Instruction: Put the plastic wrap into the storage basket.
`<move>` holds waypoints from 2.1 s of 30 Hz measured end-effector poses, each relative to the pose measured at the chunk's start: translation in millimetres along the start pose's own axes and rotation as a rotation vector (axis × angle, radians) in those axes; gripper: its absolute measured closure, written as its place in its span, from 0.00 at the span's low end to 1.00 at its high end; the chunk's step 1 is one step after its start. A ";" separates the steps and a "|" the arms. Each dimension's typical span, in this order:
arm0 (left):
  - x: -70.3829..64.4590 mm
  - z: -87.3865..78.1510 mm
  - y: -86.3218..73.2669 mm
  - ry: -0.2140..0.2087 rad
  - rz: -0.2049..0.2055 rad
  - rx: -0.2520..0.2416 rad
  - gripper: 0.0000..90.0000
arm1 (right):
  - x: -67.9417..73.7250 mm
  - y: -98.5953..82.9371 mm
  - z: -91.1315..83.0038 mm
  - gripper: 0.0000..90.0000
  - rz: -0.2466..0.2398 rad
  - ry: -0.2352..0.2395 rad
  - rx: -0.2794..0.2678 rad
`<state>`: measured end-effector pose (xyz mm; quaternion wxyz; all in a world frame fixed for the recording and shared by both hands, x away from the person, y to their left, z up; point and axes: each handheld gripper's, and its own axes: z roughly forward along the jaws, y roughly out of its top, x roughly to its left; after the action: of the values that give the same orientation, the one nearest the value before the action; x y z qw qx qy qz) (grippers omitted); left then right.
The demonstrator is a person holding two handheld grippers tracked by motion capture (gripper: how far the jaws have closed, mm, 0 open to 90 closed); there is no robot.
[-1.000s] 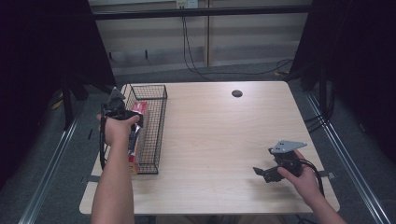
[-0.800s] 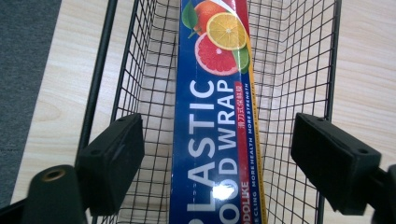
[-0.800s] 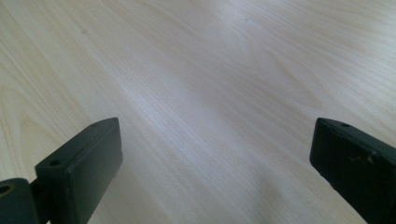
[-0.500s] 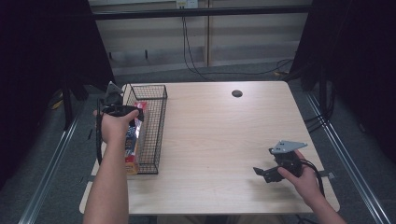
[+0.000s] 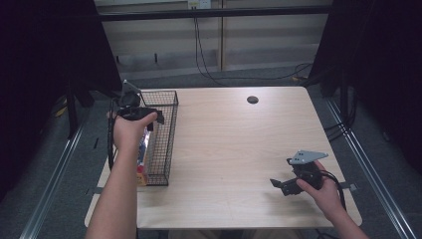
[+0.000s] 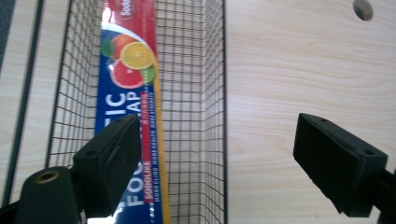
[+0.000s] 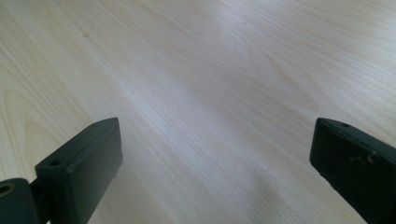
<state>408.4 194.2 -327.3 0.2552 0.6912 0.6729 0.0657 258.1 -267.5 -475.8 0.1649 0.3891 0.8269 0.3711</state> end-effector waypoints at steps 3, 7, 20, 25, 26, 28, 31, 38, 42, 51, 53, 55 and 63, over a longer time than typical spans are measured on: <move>-9.7 -0.1 -2.1 -0.029 0.025 0.003 0.17 | 0.8 -0.6 -1.0 0.03 -0.007 -0.002 -0.001; -24.1 0.1 -5.3 -0.049 0.058 0.004 0.17 | 0.9 -1.8 -4.0 0.03 -0.004 -0.005 -0.002; -59.8 -0.4 -13.7 -0.117 0.151 -0.004 0.16 | 0.9 -3.7 -6.0 0.03 0.004 -0.007 0.000; -69.5 4.1 -18.1 -0.135 0.171 0.000 0.16 | 0.6 -3.6 -5.9 0.03 0.003 -0.008 -0.002; -71.6 5.2 -19.1 -0.144 0.173 0.000 0.16 | 0.5 -3.6 -5.9 0.03 0.003 -0.009 -0.001; -75.8 7.6 -21.5 -0.149 0.184 -0.003 0.16 | 0.7 -3.6 -5.7 0.03 0.000 -0.008 0.001; -81.8 12.2 -25.0 -0.166 0.189 0.001 0.15 | 1.0 -3.5 -5.3 0.03 -0.001 -0.006 0.001; -95.0 19.7 -32.8 -0.179 0.212 -0.006 0.15 | 1.1 -3.8 -5.7 0.03 -0.003 -0.002 -0.001; -99.6 24.0 -36.9 -0.189 0.224 0.002 0.16 | 1.2 -3.8 -5.9 0.03 -0.005 -0.004 -0.003; -107.8 35.0 -48.6 -0.209 0.236 -0.002 0.16 | 1.9 -3.9 -6.5 0.03 -0.001 -0.002 0.001; -109.5 37.8 -51.9 -0.219 0.239 0.001 0.17 | 1.7 -3.9 -6.6 0.03 -0.001 -0.002 0.000; -112.2 41.3 -55.3 -0.221 0.251 0.004 0.17 | 1.6 -4.0 -6.6 0.03 -0.002 -0.002 0.001; -117.8 58.6 -71.3 -0.251 0.265 0.021 0.17 | 1.1 -4.8 -6.9 0.03 -0.006 -0.003 0.000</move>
<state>359.8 62.6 -379.4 0.3190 0.7791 0.5396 0.0048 251.0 -272.0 -474.7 0.1671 0.3870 0.8279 0.3699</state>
